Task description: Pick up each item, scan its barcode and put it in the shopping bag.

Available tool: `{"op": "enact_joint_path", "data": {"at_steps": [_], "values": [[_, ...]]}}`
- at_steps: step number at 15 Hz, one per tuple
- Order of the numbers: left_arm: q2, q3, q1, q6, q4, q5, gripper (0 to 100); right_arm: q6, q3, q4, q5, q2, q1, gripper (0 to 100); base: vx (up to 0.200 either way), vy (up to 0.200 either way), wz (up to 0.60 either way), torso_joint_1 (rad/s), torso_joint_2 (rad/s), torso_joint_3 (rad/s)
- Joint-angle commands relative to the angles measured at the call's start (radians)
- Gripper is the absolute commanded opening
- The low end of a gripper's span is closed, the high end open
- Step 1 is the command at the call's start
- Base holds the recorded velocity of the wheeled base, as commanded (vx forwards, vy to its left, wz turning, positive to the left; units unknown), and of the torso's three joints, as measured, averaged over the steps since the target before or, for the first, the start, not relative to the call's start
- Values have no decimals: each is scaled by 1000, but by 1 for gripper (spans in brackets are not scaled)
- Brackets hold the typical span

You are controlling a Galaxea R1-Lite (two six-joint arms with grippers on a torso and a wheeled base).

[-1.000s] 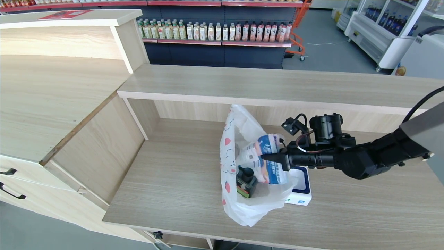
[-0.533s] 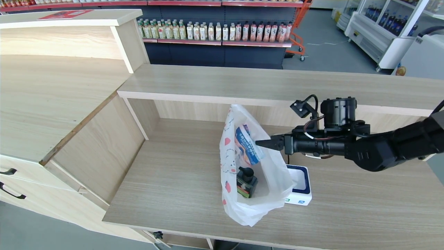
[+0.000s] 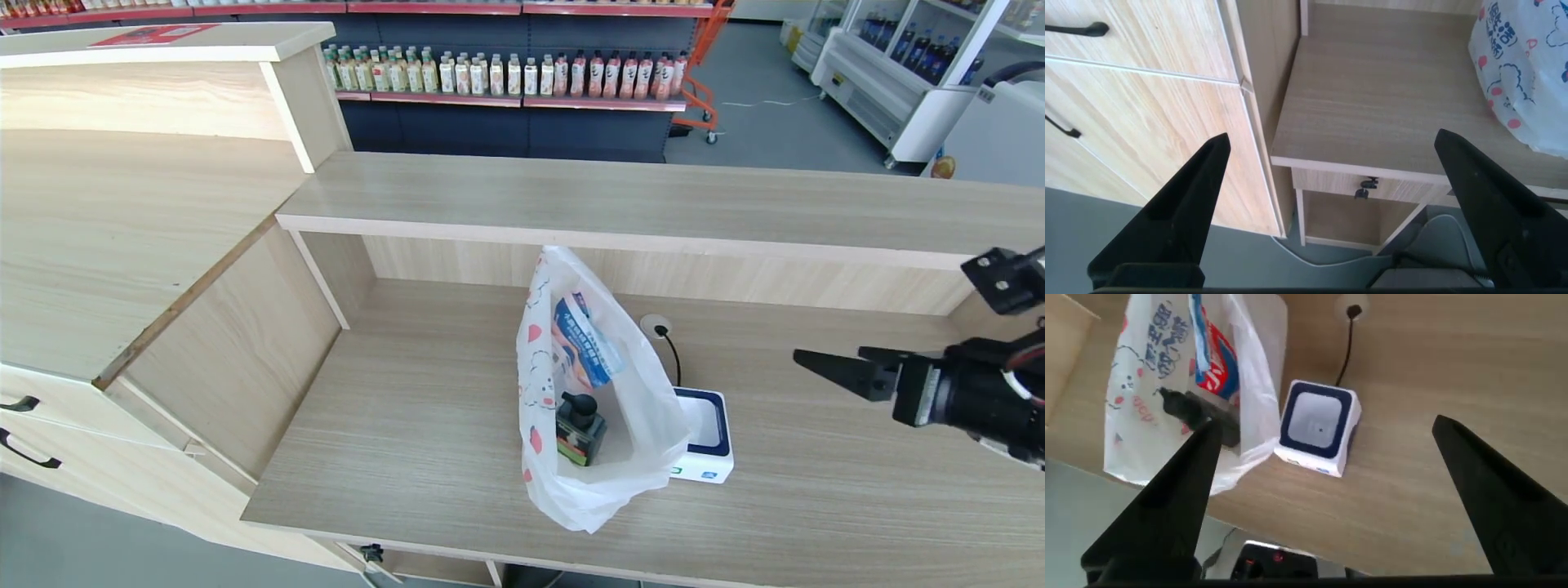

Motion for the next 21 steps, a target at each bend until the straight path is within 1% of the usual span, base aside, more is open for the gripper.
{"op": "enact_joint_path", "data": {"at_steps": [1, 2, 3, 4, 5, 6, 7, 12, 19, 20, 21], "values": [[0, 0, 0, 0, 0, 0, 100, -13, 486, 33, -327, -587, -66, 100, 0, 0, 0, 0, 0, 0], [0, 0, 0, 0, 0, 0, 100, -10, 491, 123, -343, -738, -54, 100, 0, 0, 0, 0, 0, 0], [0, 0, 0, 0, 0, 0, 100, -13, 491, 288, -348, -870, -59, 100, 0, 0, 0, 0, 0, 0], [0, 0, 0, 0, 0, 0, 100, -13, 491, 384, -345, -1020, -59, 100, 0, 0, 0, 0, 0, 0], [0, 0, 0, 0, 0, 0, 100, -15, 491, 536, -343, -1167, -63, 100, 0, 0, 0, 0, 0, 0], [0, 0, 0, -2, 0, 0, 100, -44, 491, 502, -337, -1239, -62, 100, 0, 0, 0, 0, 0, 0], [0, 0, 0, -2, 0, 0, 100, -61, 491, 515, -330, -1268, -66, 100, 0, 0, 0, 0, 0, 0], [0, 0, 0, -2, 0, 0, 100, -33, 491, 511, -330, -1271, -66, 100, 0, 0, 0, 0, 0, 0], [0, 0, 0, 0, 0, 0, 100, -33, 491, 513, -330, -1271, -66, 100, 0, 0, 0, 0, 0, 0], [0, 0, 0, 0, 0, 0, 100, -33, 491, 511, -330, -1271, -66, 0, 0, 0, 0, 0, 0, 0], [0, 0, 0, -6, -2, 0, 100, -26, 491, 511, -330, -1271, -66, 0, 0, 0, 0, 0, 0, 0]]}}
